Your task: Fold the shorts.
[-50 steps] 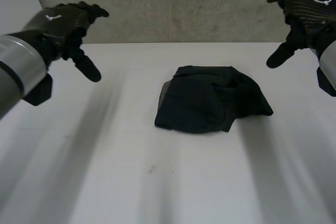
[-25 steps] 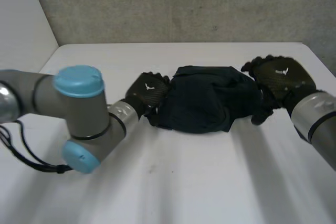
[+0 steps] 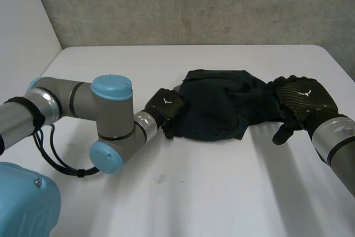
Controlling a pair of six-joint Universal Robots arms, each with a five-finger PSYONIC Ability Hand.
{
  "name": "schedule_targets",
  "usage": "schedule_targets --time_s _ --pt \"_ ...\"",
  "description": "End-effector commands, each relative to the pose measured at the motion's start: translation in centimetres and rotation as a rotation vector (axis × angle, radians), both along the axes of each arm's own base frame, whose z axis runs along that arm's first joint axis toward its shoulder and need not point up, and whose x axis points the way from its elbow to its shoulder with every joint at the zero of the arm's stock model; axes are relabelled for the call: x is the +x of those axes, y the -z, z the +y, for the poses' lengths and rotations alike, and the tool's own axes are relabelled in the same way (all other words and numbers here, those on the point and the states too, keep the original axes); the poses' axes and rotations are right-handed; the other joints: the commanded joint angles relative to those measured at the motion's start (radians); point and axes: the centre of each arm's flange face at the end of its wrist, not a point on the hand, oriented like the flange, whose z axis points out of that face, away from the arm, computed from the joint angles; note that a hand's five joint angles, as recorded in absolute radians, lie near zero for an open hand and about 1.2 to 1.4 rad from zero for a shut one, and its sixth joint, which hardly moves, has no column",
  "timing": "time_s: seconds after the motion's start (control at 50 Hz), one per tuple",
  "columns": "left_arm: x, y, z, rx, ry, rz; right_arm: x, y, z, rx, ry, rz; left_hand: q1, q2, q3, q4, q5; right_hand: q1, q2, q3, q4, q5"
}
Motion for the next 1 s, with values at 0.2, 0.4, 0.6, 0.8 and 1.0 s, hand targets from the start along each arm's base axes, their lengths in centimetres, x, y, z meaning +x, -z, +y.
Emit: schedule_targets --time_s 0.2,0.4,0.6,0.8,1.0 --pt "-0.8 0.9 -1.4 -0.022 -0.002 0.001 0.0 0.5 0.2 0.018 -0.001 0.005 0.588 0.578 0.582 0.581 0.575 -0.030 -0.047 -0.030 -0.060 -0.054" --pt "-1.2 1.4 -2.0 -0.061 0.009 -0.026 0.0 0.6 0.2 0.023 -0.001 0.007 1.018 1.008 1.013 1.011 1.005 -0.030 -0.047 -0.030 -0.060 -0.054" --pt "1.5 -4.2 -5.1 -0.178 -0.205 0.010 0.1 0.5 0.2 0.018 -0.004 0.005 1.028 1.018 1.022 1.021 1.015 -0.030 -0.047 -0.030 -0.060 -0.054" --pt "13.9 -17.6 -9.4 -0.410 -0.582 0.202 0.3 0.4 0.5 0.017 -0.015 0.005 1.028 1.018 1.022 1.021 1.015 -0.030 -0.047 -0.030 -0.060 -0.054" --pt "19.4 -26.1 -9.1 -0.640 -0.679 0.395 0.3 0.4 0.5 0.016 -0.012 0.006 1.028 1.018 1.022 1.021 1.015 -0.030 -0.047 -0.030 -0.060 -0.054"
